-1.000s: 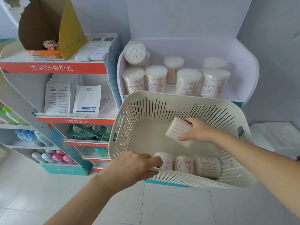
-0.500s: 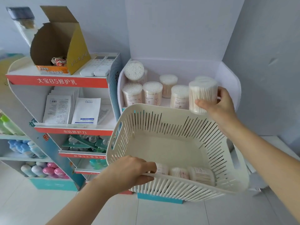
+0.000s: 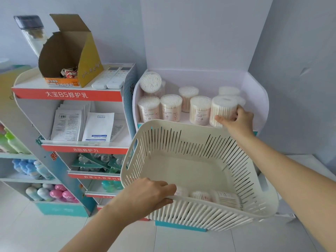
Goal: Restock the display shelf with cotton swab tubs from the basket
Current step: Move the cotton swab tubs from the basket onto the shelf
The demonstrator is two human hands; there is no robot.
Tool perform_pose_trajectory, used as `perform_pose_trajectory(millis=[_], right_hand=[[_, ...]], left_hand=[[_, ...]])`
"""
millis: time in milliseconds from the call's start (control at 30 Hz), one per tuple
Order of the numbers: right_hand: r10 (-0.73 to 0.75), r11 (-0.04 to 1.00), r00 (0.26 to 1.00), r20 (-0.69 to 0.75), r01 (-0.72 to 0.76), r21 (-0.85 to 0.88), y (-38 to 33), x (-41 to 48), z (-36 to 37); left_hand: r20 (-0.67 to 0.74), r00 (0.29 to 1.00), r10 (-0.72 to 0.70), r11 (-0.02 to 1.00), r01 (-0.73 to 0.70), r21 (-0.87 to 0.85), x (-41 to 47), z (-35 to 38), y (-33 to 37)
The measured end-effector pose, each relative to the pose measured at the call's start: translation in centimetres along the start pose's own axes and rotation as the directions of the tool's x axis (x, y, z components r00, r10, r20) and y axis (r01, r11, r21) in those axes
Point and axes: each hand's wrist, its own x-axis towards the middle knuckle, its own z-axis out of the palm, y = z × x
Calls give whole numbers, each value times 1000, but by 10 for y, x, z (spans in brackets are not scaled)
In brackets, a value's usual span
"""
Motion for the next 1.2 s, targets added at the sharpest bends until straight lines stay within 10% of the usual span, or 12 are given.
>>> perform_pose_trajectory(millis=[467, 633, 1000, 1200], right_hand=[[183, 858, 968, 170, -73, -509, 67, -61, -67], [569, 822, 692, 444, -468, -323, 92, -76, -81], [559, 819, 754, 345, -566, -92, 80, -82, -78], [500, 844, 792, 350, -536, 7, 71, -85, -72]], left_hand=[[-43, 999, 17, 999, -15, 37, 4, 13, -2], [-20, 999, 41, 997, -39, 65, 8, 16, 0], [401, 901, -164, 953, 250, -173, 13, -16, 2], [526, 850, -36, 906, 250, -341, 87, -28, 28]])
